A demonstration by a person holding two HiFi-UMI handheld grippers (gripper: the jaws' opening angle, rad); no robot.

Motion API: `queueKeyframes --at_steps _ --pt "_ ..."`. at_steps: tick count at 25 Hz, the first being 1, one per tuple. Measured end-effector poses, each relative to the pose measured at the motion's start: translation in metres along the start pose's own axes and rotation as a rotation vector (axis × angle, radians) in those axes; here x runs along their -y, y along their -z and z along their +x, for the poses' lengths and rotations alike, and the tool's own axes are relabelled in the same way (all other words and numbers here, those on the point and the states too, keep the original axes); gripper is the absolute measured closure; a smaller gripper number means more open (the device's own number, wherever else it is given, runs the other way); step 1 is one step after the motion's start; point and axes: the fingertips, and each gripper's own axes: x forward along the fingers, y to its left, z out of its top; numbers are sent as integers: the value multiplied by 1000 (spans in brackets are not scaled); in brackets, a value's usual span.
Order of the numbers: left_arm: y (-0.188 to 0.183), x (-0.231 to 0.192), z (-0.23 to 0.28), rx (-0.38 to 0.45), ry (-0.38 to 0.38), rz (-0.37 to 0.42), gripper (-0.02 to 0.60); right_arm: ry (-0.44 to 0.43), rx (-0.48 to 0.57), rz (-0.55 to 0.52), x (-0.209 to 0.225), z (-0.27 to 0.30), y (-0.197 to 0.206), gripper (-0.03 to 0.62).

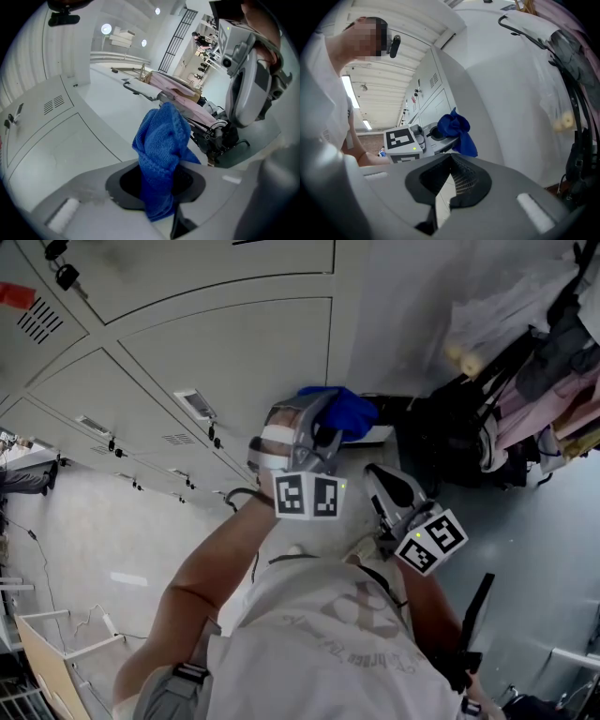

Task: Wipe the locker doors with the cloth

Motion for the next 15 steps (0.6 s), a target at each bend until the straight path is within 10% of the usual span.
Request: queueKeyframes --at_steps 15 --pt "18 31 4 -49 22 159 468 0 -2 21 13 -1 3 586"
